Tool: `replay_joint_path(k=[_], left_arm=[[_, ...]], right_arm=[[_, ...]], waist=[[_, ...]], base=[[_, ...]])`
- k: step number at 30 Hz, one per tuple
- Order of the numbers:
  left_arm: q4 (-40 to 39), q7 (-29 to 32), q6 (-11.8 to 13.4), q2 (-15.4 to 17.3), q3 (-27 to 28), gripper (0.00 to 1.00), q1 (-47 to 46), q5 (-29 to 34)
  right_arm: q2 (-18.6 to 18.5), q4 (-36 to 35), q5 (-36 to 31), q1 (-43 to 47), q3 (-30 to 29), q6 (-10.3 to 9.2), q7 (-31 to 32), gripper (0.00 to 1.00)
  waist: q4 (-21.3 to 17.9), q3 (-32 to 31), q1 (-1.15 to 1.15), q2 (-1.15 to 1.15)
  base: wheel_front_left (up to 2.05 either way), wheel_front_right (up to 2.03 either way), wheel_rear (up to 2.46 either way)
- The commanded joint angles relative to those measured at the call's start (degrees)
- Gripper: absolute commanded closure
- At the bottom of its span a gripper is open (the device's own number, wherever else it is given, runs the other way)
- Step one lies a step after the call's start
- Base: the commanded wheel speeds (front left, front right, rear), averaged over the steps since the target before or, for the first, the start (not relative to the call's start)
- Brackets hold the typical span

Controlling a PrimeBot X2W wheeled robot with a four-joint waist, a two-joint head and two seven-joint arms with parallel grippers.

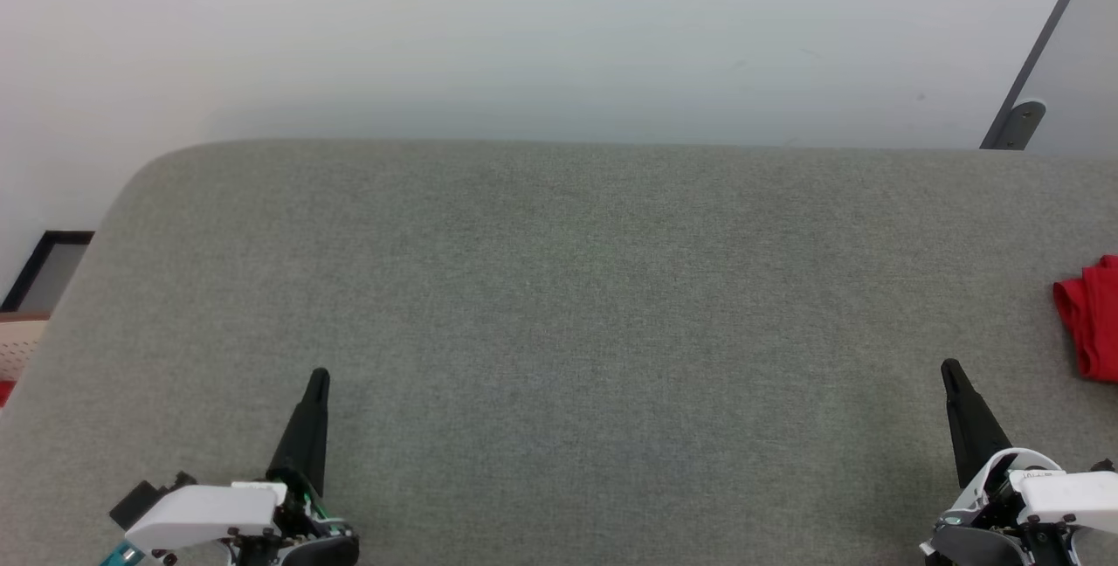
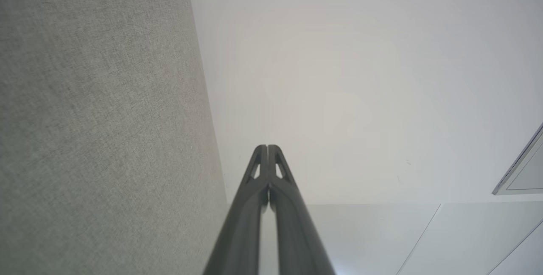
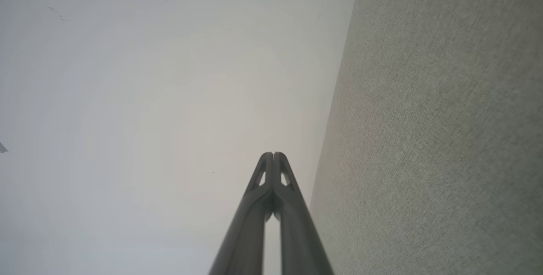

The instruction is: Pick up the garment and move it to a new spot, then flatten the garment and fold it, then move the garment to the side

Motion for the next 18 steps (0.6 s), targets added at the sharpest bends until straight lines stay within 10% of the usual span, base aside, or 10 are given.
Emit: replay_joint_path(k=[1, 18], left_arm=[[0.10, 0.15, -0.30, -0.09, 0.18, 1.00, -0.53, 0.21], [0.11, 0.43, -0.30, -0.30, 0.44, 1.00, -0.57, 0.44]], right_arm=[[0.24, 0.02, 0.11, -0.07, -0.05, -0.06, 0.06, 1.00], [0.26, 0.02, 0.05, -0.08, -0.09, -0.06, 0.11, 1.00]], waist=[[0.00, 0.00, 0.00, 0.00], [0.00, 0.00, 0.00, 0.00]], base=[[0.00, 0.00, 0.00], [0.00, 0.00, 0.00]])
